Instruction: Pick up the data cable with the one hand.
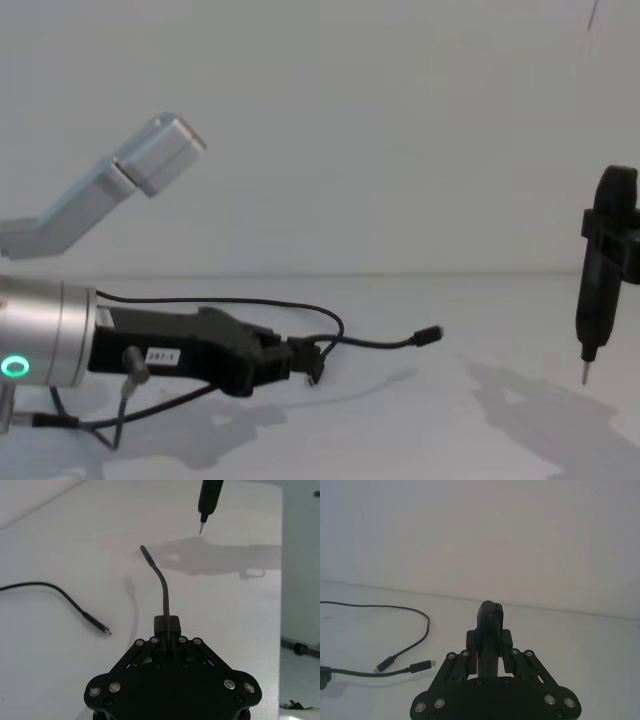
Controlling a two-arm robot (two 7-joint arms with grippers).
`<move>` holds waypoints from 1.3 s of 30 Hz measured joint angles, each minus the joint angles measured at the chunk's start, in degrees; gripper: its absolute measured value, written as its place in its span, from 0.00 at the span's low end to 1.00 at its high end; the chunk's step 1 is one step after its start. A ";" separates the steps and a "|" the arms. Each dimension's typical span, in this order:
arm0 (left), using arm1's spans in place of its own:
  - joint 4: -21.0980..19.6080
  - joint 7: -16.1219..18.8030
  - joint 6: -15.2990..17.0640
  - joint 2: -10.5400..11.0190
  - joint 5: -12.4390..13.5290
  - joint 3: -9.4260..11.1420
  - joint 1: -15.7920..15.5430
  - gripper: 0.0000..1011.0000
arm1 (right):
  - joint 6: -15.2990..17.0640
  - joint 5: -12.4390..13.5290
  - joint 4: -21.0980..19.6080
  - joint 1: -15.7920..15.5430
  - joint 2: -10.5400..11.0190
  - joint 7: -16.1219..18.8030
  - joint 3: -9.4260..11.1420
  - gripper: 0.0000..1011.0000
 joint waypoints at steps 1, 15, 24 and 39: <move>0.48 -0.82 -0.25 -0.08 -0.37 0.02 -0.54 0.04 | 0.00 0.00 0.00 0.00 0.00 0.00 0.00 0.28; 3.02 -5.65 -1.90 -0.61 -2.65 0.21 -3.40 0.04 | -0.16 0.21 -0.09 1.36 -1.62 0.09 -0.31 0.28; 3.56 -6.71 -2.30 -0.72 -3.16 0.26 -4.04 0.04 | -0.70 0.16 1.09 4.02 -3.90 0.14 -1.04 0.28; 3.97 -7.48 -2.55 -0.81 -3.54 0.30 -4.53 0.04 | -0.08 -0.03 2.86 6.27 -6.44 0.08 -1.49 0.28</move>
